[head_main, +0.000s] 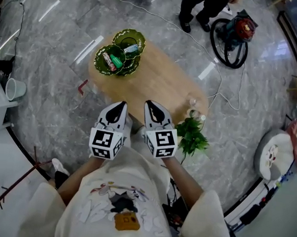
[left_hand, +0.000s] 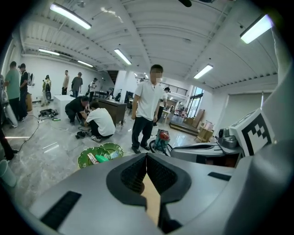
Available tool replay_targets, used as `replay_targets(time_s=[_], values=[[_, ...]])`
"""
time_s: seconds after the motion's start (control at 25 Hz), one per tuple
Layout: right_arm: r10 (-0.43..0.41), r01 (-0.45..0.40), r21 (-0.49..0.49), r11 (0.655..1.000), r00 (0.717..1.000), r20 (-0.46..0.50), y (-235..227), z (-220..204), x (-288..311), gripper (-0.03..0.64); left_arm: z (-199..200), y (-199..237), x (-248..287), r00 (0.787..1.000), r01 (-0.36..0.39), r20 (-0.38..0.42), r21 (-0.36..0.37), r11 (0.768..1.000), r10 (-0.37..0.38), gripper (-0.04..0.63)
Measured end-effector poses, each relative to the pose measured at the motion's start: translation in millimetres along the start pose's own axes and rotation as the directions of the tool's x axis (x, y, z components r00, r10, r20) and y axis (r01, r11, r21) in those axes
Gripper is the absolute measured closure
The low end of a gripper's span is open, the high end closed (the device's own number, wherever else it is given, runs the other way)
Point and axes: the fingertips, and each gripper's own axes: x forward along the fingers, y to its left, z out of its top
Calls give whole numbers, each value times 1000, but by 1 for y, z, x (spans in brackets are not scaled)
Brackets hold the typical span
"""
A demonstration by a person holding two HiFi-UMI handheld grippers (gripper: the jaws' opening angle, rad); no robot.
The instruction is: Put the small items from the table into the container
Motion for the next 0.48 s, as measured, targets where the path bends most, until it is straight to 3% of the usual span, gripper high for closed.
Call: replay_targets(time_s=[0.48], values=[[-57, 56, 14, 998, 992, 114, 15, 6, -74, 601, -7, -47, -39, 999, 19, 32, 55, 998, -21, 588]])
